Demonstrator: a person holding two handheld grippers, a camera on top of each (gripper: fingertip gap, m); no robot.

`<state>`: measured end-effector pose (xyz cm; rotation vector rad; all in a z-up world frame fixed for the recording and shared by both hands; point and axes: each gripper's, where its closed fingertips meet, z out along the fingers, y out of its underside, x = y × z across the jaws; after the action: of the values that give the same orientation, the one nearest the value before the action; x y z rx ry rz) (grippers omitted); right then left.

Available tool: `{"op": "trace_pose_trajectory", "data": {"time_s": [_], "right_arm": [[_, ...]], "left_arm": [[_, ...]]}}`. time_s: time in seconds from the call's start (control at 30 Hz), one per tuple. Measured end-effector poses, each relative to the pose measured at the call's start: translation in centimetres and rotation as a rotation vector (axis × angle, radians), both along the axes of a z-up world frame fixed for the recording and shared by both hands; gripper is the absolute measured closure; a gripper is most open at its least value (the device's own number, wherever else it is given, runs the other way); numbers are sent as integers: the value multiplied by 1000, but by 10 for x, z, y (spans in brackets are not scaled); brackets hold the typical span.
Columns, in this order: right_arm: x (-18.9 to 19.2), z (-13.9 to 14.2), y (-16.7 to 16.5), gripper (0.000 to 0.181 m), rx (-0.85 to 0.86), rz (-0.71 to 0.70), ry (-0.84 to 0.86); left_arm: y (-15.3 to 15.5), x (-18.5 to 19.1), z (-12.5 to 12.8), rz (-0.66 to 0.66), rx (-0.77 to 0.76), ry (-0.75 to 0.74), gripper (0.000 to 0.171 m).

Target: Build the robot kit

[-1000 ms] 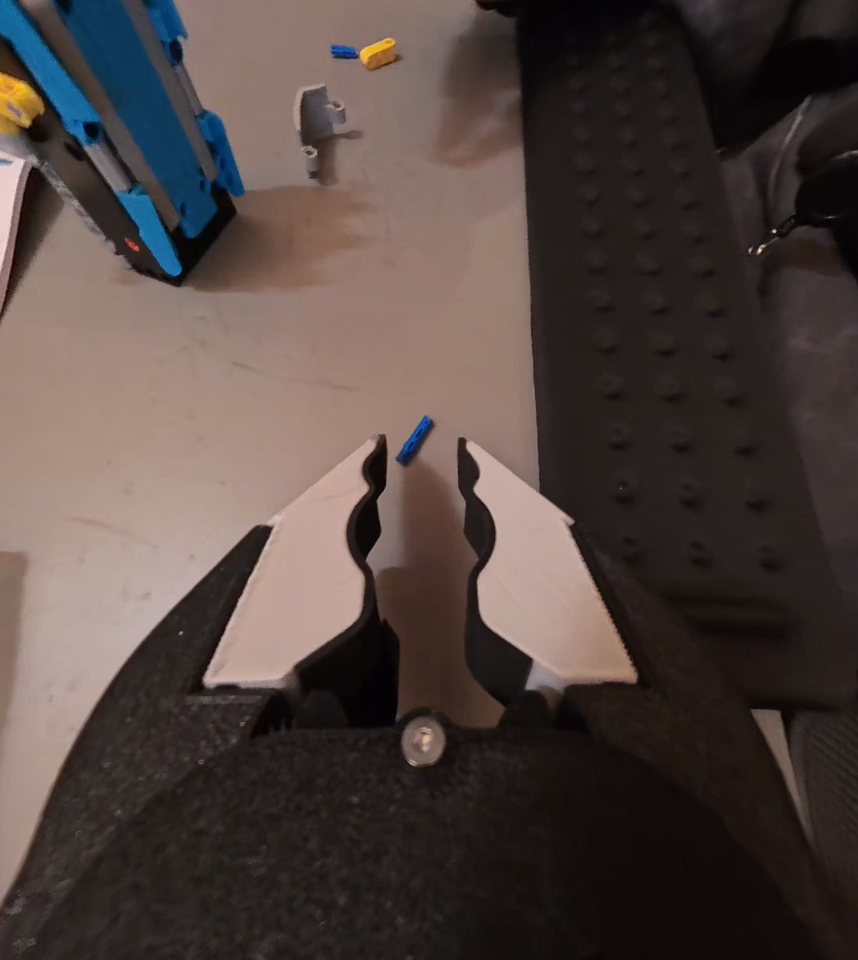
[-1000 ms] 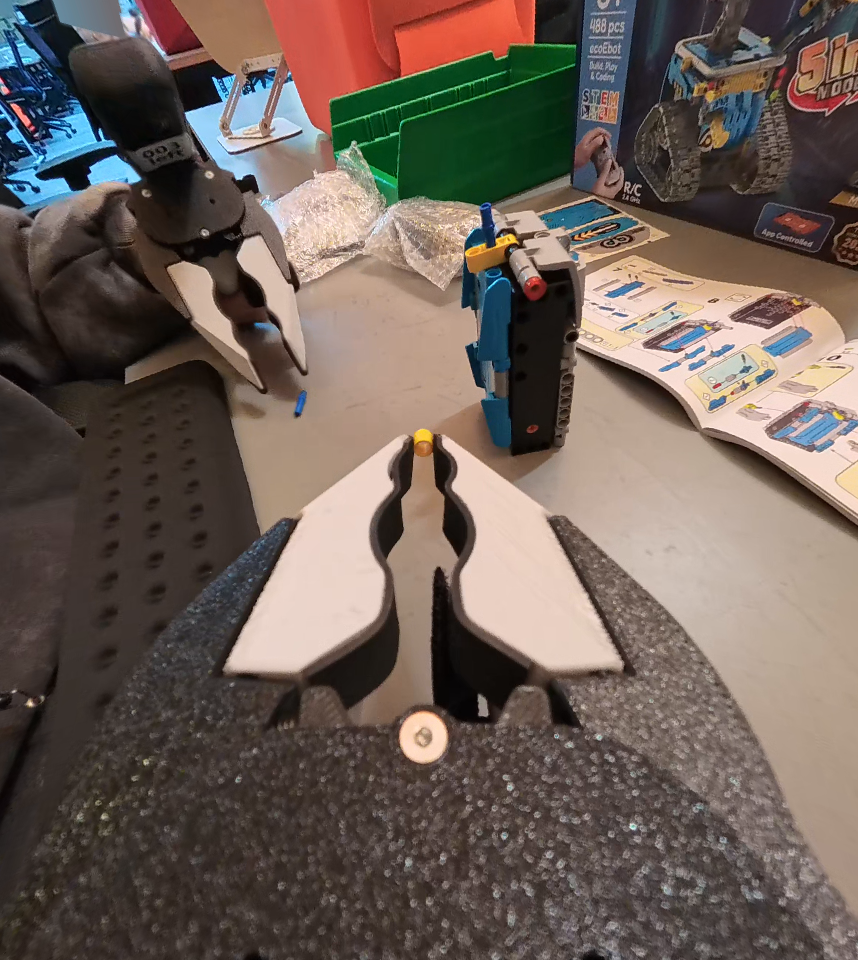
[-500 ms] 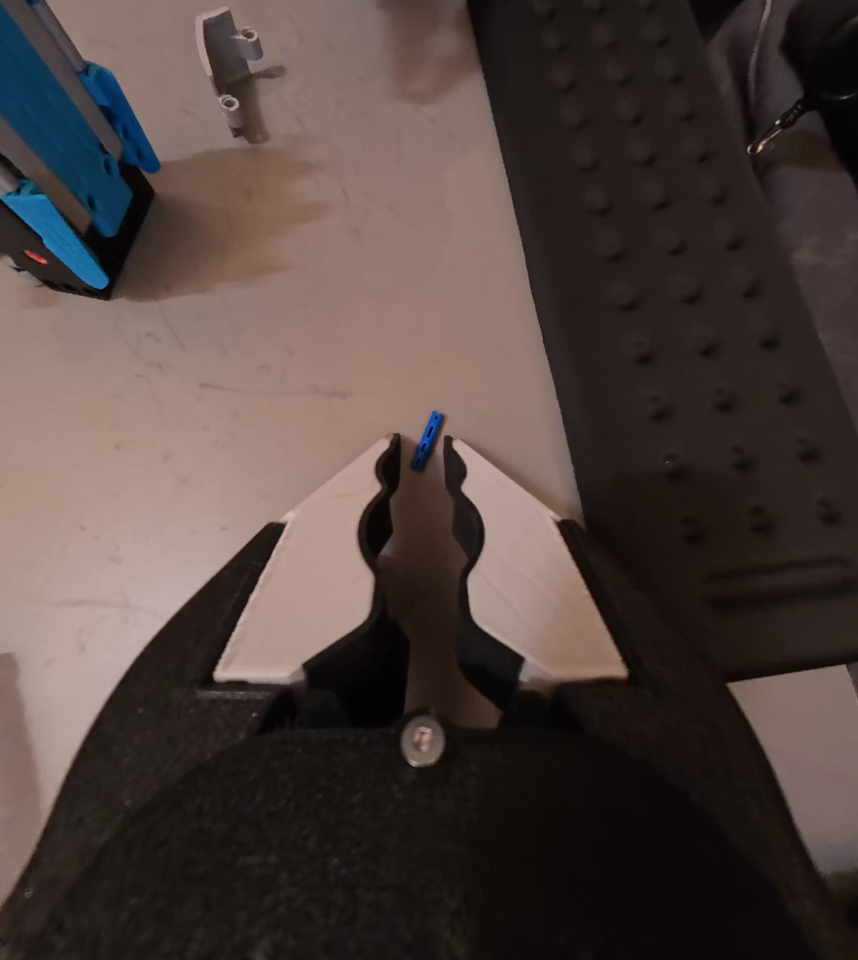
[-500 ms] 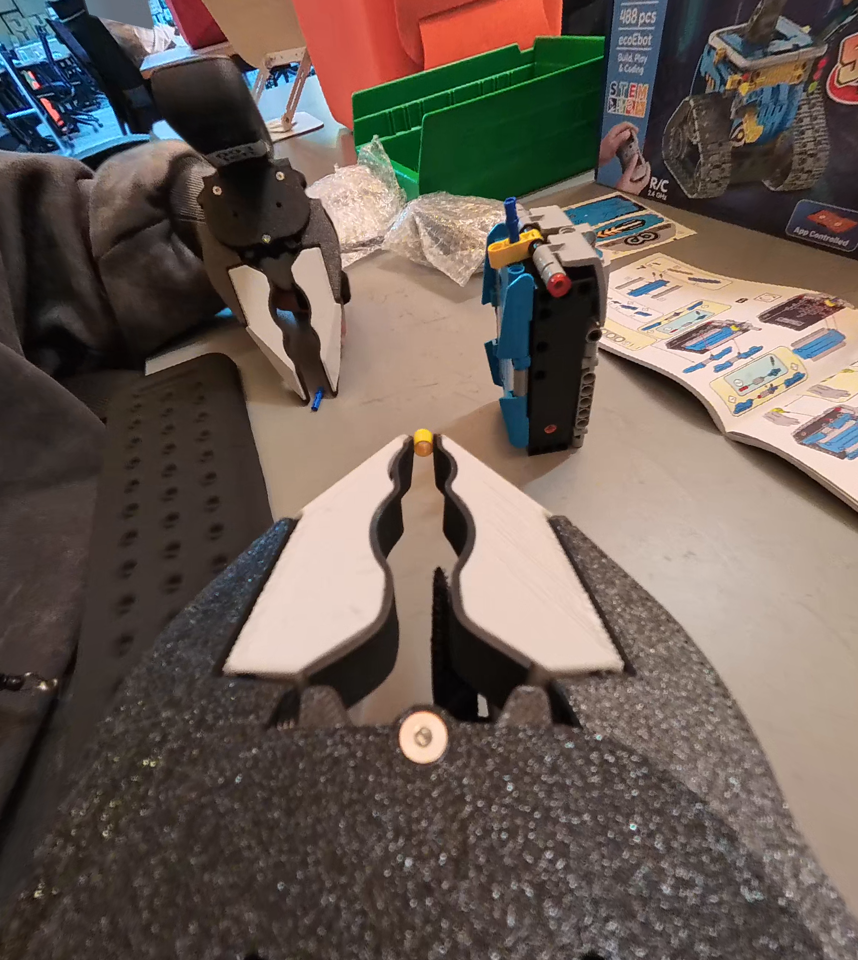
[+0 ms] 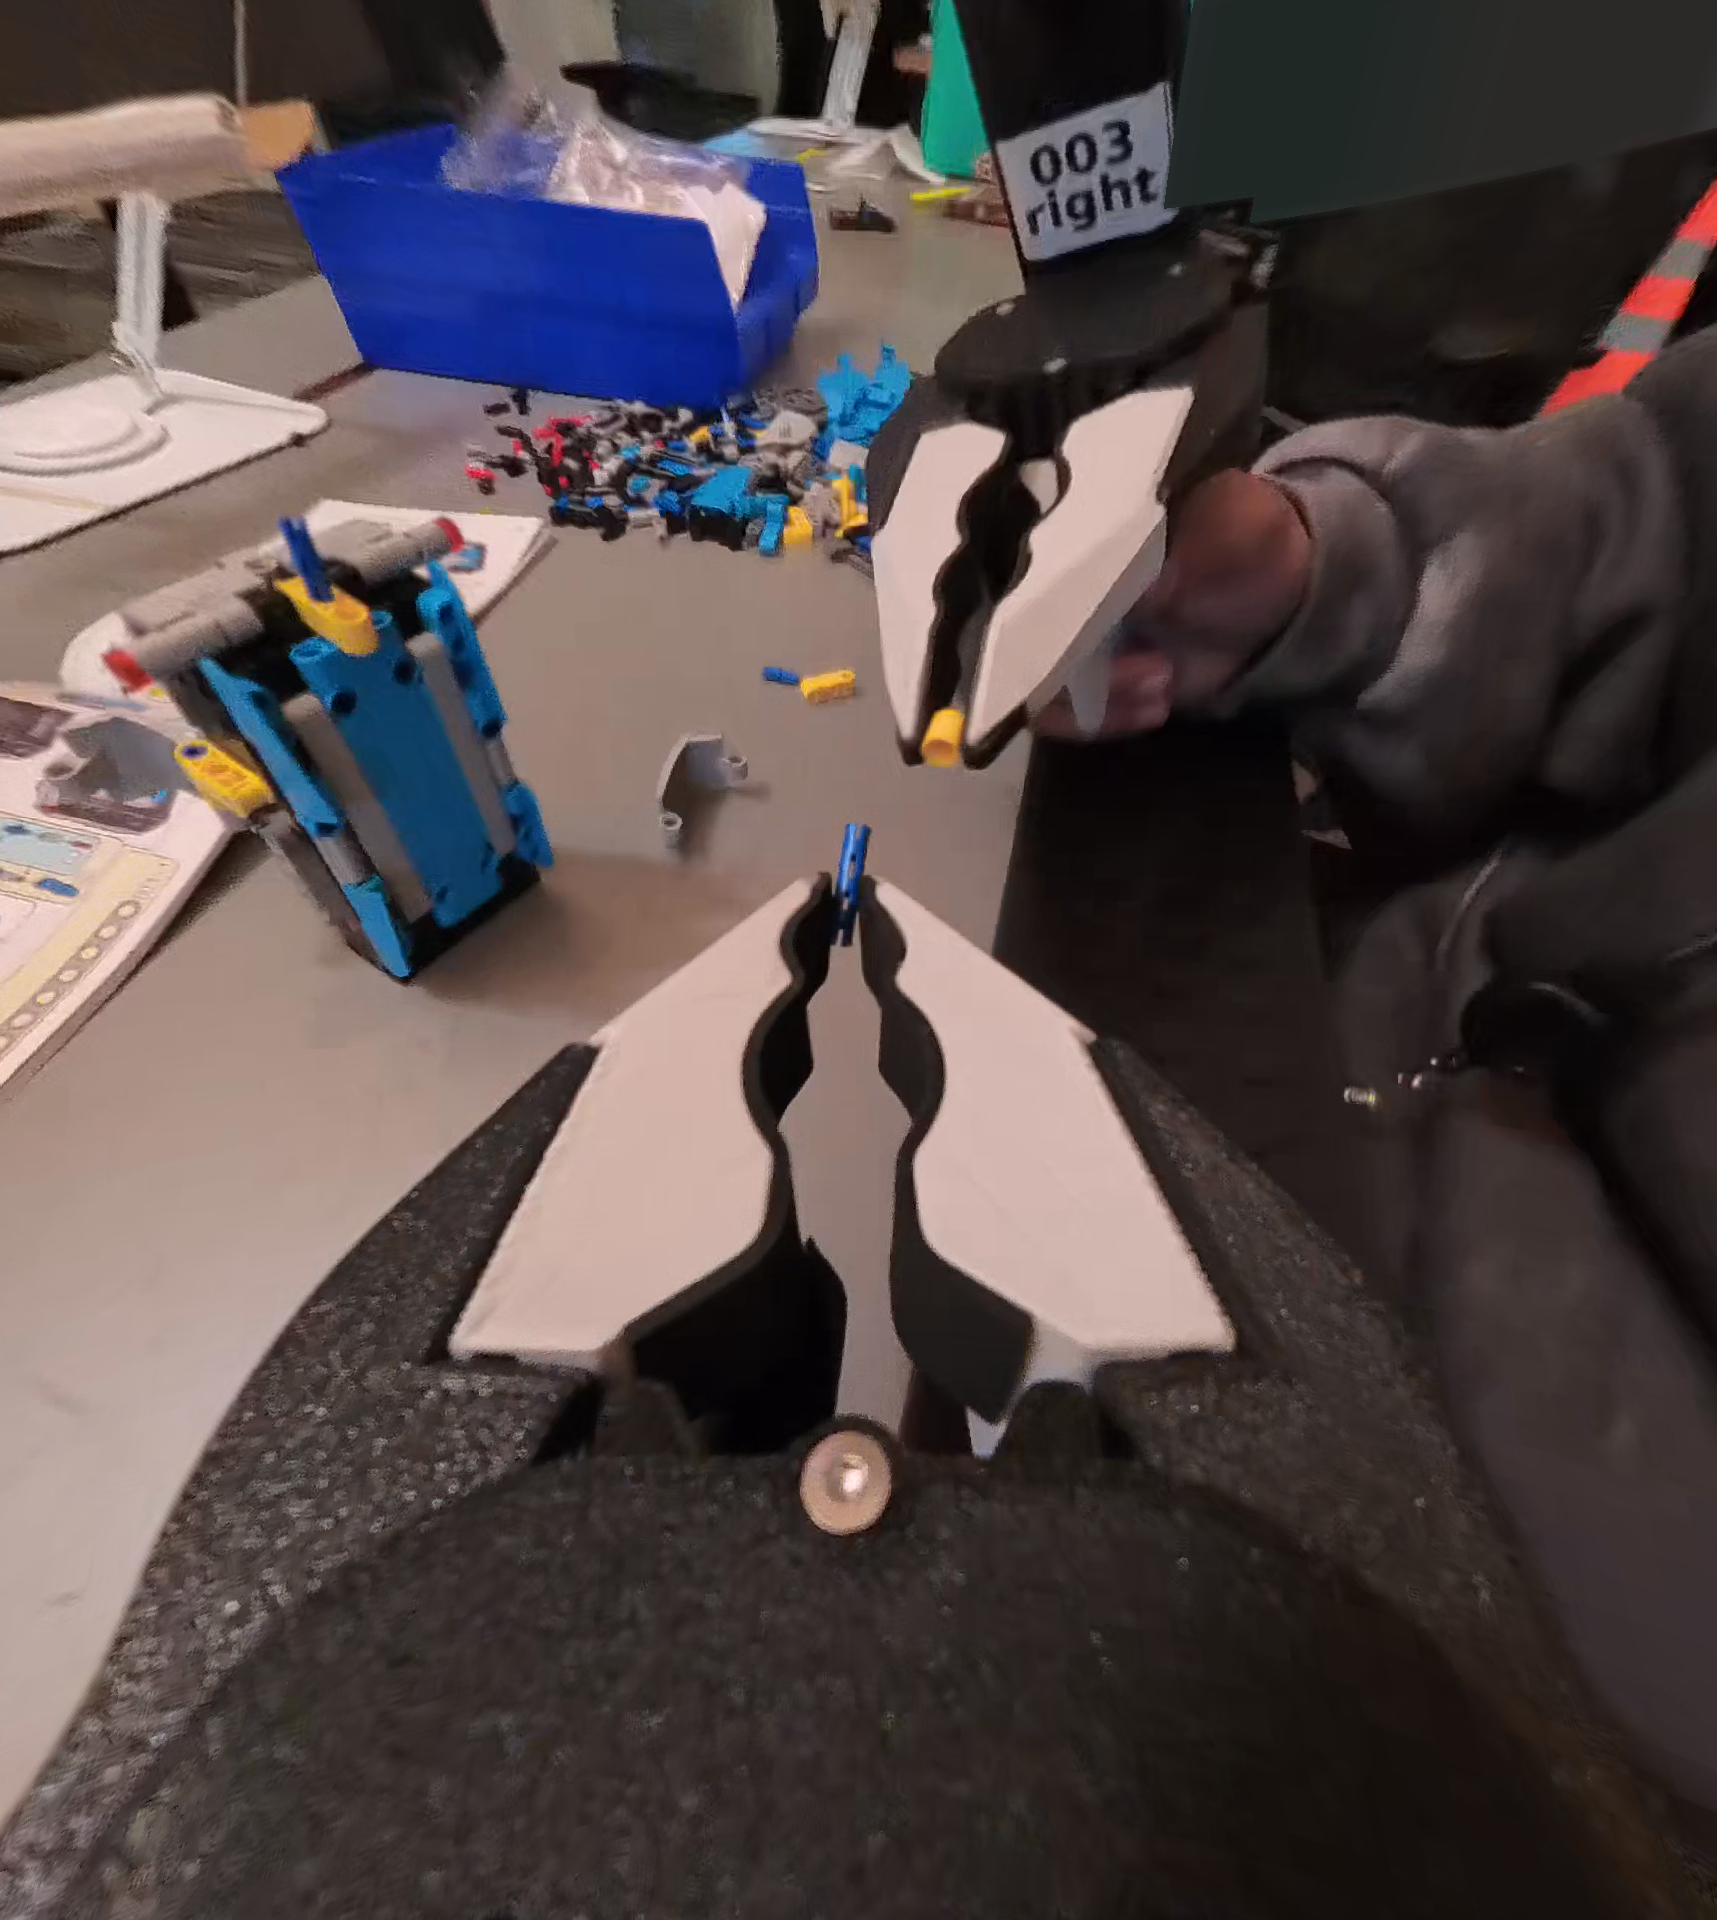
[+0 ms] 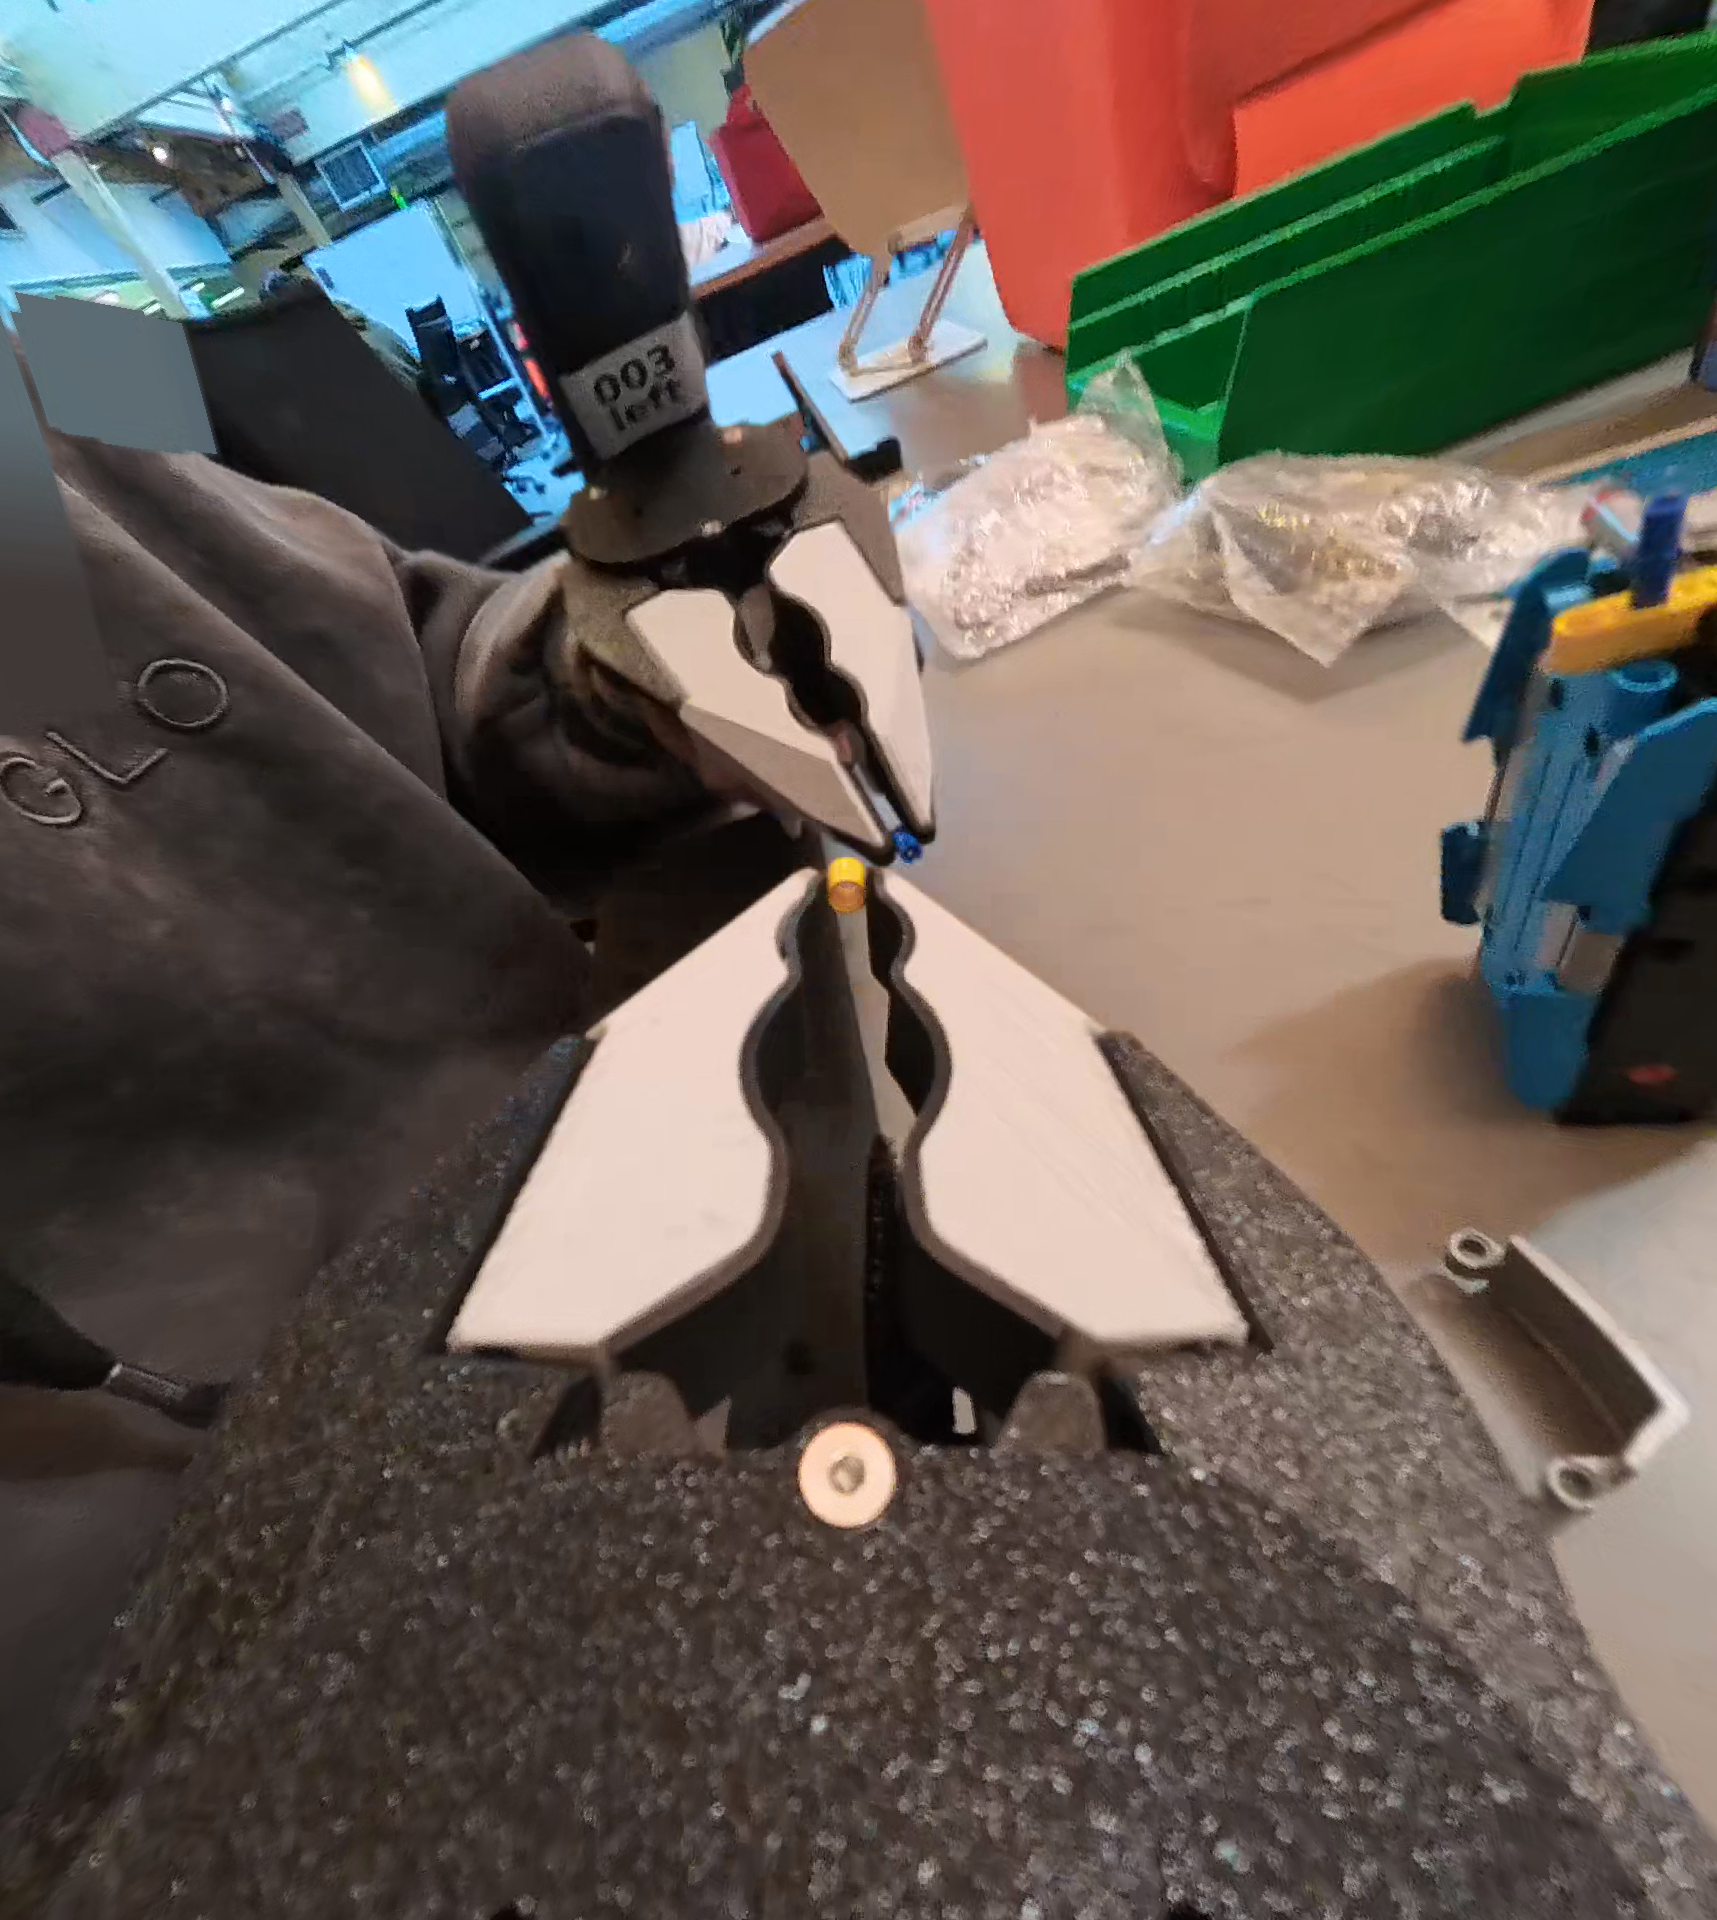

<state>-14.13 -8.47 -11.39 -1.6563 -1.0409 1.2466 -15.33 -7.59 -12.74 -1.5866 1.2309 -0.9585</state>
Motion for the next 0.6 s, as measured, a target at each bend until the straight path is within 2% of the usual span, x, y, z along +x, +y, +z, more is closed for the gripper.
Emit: {"op": "trace_pose_trajectory", "data": {"time_s": [0.17, 0.6], "right_arm": [[-4, -7, -3, 174, 19, 6, -25], [-10, -13, -8, 174, 42, 35, -67]], "left_arm": [[-15, 5, 2, 25, 130, -4, 167], [-19, 3, -1, -13, 155, 23, 168]]}}
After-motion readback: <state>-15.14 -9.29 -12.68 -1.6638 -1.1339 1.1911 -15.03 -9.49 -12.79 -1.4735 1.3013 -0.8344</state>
